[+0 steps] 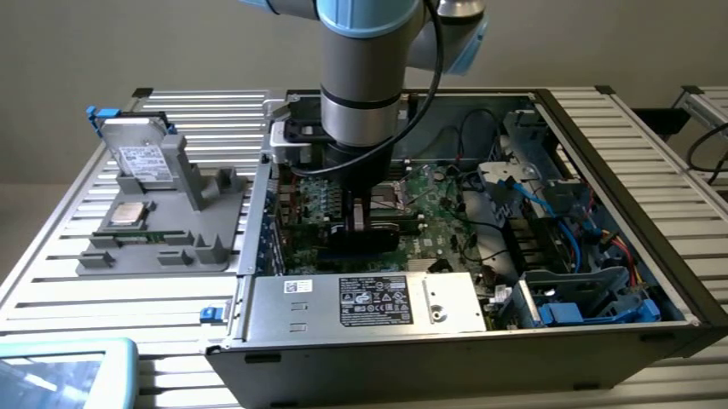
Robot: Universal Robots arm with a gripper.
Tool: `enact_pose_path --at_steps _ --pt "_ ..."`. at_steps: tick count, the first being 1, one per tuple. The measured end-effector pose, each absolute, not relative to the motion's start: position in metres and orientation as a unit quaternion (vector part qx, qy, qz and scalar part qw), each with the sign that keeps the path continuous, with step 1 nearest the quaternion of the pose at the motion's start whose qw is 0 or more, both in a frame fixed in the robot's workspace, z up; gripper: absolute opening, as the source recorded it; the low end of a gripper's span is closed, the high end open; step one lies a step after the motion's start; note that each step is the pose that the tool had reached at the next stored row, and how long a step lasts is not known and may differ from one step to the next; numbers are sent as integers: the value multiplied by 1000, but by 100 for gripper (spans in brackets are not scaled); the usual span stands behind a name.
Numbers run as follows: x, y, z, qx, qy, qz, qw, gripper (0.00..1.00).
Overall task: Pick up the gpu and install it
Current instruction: 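Insert the gpu into the slot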
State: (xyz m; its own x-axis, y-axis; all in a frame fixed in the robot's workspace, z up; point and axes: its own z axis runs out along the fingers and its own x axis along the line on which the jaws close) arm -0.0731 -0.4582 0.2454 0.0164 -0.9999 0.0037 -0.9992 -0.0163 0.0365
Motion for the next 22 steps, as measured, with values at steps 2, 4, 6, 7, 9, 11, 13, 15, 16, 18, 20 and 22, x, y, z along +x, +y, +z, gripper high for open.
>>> enact_pose_path --at_steps 2,4,6,7,9,11,13,15,16,18,20,22 --pt "-73 -458 245 714 -700 -11 14 27" --pt "-73 -458 245 715 -699 -11 14 27" --pt "-73 -458 245 716 -698 -11 14 27" --pt "-73 -458 245 716 -698 -11 14 27" --pt "-73 -458 245 716 -698 -11 14 27" --pt "-73 -458 245 716 -698 -11 14 27" --pt "-73 -458 245 716 -698 -11 14 27" --pt "-73 -458 245 716 -698 -11 14 27" --pt "-73 -458 245 716 -698 -11 14 27" --pt "-73 -458 245 716 -698 -11 14 27" --pt "-73 -458 244 716 -698 -11 14 27" --pt "-73 -458 244 716 -698 -11 14 27"
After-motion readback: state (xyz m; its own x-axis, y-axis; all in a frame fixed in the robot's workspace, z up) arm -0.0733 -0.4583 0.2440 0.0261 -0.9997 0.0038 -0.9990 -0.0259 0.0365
